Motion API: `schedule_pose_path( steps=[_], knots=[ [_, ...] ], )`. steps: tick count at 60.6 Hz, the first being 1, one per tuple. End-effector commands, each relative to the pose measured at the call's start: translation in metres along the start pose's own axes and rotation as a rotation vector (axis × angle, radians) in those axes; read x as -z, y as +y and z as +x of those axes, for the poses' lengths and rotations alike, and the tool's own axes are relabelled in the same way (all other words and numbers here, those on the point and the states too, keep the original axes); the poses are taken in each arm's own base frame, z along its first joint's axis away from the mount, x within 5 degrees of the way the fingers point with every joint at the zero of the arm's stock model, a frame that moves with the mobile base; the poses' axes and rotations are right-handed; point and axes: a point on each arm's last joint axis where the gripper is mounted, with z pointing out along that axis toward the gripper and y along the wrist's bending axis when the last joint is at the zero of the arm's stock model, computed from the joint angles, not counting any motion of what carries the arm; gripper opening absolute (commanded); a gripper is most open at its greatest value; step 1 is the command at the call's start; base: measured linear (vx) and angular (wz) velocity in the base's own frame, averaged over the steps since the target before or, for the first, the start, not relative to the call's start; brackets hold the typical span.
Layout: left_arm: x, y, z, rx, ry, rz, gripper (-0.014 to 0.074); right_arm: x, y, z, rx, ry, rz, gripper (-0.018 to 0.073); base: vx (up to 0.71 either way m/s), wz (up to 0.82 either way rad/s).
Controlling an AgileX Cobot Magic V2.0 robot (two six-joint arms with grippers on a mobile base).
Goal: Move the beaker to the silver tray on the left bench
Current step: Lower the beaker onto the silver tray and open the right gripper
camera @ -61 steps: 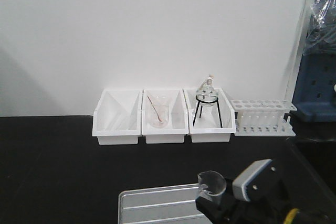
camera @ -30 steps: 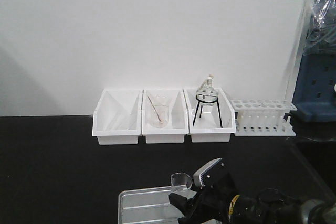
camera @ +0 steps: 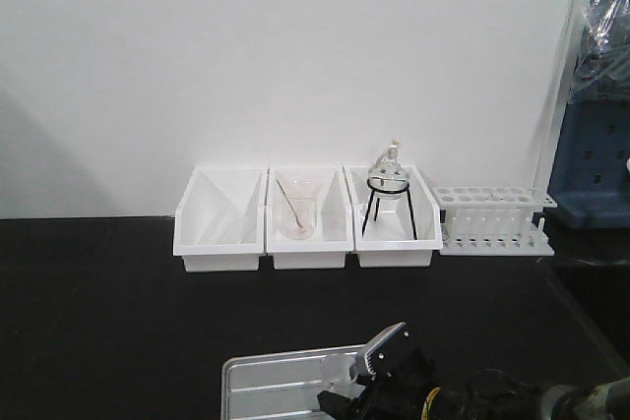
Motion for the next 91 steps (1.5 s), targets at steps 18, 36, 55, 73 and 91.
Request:
schedule_pose_path(
  steps=[18,36,55,73,91],
  knots=[
    [-0.002,-0.001,-0.001,0.003,-0.063,0.004,0.0001,0.007,-0.002,-0.03,0.027,-0.099,0.011,0.0139,0.0,0.0],
    [-0.002,-0.001,-0.001,0.003,-0.063,0.004,0.0001,0.007,-0.002,-0.03,0.027,-0.105,0.005,0.048,0.0,0.0],
    [-0.002,-0.001,-0.001,0.003,-0.063,0.004,0.0001,0.017,0.0,-0.051,0.041,-0.167,0.009,0.0638,0.0,0.0],
    [-0.002,-0.001,-0.001,0.003,-0.063,0.004,0.0001,0.053,0.007,-0.105,0.078,-0.281,0.041,0.0589,0.0,0.0],
    [-0.002,-0.001,-0.001,0.003,-0.063,0.004,0.0001,0.155,0.029,-0.174,-0.056,-0.283,0.171,0.0166,0.0,0.0]
  ],
)
